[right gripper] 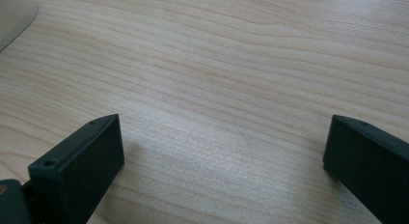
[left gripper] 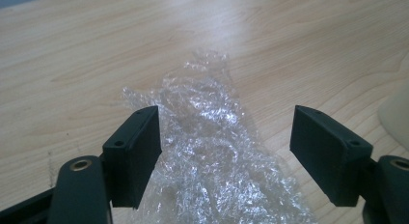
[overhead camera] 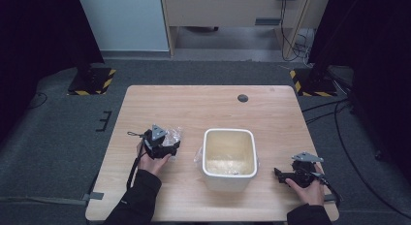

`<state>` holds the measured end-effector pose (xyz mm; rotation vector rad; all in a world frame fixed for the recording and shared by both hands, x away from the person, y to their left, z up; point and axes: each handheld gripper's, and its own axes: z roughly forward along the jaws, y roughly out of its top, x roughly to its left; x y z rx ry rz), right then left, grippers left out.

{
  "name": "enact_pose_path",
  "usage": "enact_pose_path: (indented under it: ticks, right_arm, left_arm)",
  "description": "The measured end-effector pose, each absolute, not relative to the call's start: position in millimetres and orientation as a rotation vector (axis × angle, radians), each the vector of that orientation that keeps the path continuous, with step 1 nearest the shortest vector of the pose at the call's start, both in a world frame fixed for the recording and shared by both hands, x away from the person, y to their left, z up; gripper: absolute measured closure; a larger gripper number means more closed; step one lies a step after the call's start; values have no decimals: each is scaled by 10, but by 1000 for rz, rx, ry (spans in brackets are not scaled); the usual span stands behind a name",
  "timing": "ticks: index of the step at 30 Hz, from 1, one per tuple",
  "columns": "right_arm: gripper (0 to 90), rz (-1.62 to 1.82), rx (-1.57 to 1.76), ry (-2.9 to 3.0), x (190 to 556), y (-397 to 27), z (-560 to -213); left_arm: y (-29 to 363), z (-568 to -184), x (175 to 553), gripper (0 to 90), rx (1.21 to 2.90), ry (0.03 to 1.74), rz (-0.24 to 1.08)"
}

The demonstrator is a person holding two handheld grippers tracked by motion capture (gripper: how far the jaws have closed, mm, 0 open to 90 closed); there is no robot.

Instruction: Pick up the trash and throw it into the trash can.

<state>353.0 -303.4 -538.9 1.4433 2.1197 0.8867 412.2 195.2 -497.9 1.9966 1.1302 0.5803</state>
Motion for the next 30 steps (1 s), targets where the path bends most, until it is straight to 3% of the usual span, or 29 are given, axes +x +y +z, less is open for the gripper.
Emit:
enact_pose_path:
  ticks: [15,30]
  right_arm:
    - [8,887,1443,2119,3530,-3034,-5390]
    - [8,887,1443,2120,3530,-3034,-5390]
  left_arm:
    - [1928,-5231,4168,302,2060,1199,524]
    - [2065,-5215,4143,696,2034,1213,487]
